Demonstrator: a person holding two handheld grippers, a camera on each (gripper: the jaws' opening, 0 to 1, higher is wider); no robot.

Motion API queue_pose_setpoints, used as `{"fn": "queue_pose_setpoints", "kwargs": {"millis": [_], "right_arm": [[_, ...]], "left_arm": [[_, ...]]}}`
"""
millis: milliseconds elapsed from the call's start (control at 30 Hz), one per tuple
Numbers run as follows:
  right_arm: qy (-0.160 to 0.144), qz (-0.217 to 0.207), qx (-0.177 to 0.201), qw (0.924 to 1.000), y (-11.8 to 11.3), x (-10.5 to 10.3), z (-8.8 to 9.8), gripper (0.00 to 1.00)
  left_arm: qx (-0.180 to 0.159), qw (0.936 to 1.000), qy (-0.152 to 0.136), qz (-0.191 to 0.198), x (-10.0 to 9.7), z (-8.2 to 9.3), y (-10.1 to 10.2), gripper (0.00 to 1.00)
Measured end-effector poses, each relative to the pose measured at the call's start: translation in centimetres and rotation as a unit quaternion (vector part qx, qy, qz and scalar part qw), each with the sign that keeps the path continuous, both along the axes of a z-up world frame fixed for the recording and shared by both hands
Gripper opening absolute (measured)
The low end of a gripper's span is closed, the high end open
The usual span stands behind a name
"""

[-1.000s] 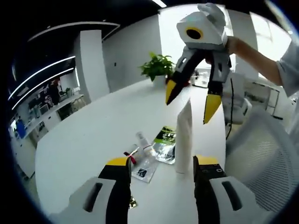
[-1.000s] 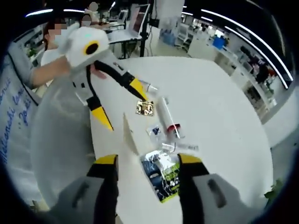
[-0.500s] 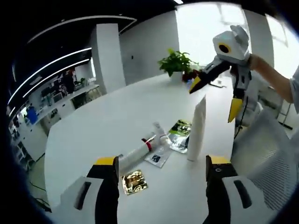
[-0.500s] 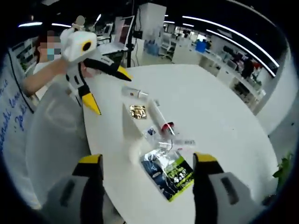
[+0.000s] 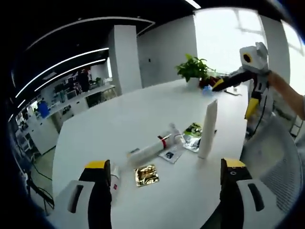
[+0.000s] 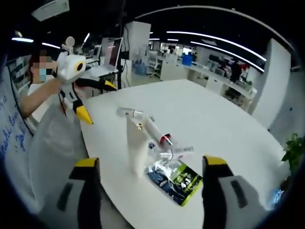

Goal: Arrange the skincare products in the storage area until every visible bottle or jar stands upright without overlapping.

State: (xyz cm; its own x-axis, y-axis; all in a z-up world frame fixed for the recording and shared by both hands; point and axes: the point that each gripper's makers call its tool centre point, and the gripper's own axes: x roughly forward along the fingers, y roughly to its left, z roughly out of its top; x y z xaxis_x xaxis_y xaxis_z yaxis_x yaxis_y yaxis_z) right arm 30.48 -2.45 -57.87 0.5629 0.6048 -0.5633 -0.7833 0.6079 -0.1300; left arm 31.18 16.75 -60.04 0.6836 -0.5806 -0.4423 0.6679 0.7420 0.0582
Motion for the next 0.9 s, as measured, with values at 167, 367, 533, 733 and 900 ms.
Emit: {"fn": "queue_pose_setpoints", "kwargs": {"millis": [167,367,533,733,900], "right_arm": [[-0.009,0.006,0.016,0.9998,0.1,-0.9,-0.5,0.99],[-0.008,-0.022,0.043,0.9988,-0.3,-0.9,-1.2,1.00],[0.001,-0.032,0.066,0.9973,-0.1,-1.3,-1.6,1.00],[0.009,-0.041,0.059,0.9974,-0.4,-1.7,-2.6,1.00],[0.013,-0.045,0.059,0.9972,-0.2,-2.1,-3.2,1.00]], "left_arm": [[-0.006,0.9999,-0.015,0.004,-0.7,0.3,-0.2,0.97],[-0.017,0.9996,-0.014,0.019,-1.0,0.0,0.0,0.97],[-0.029,0.9990,-0.012,0.031,-1.1,0.0,0.3,0.97],[-0.034,0.9983,-0.004,0.048,-0.9,-0.4,1.1,0.97],[-0.030,0.9979,-0.005,0.056,-1.0,-0.4,2.0,0.97]]}}
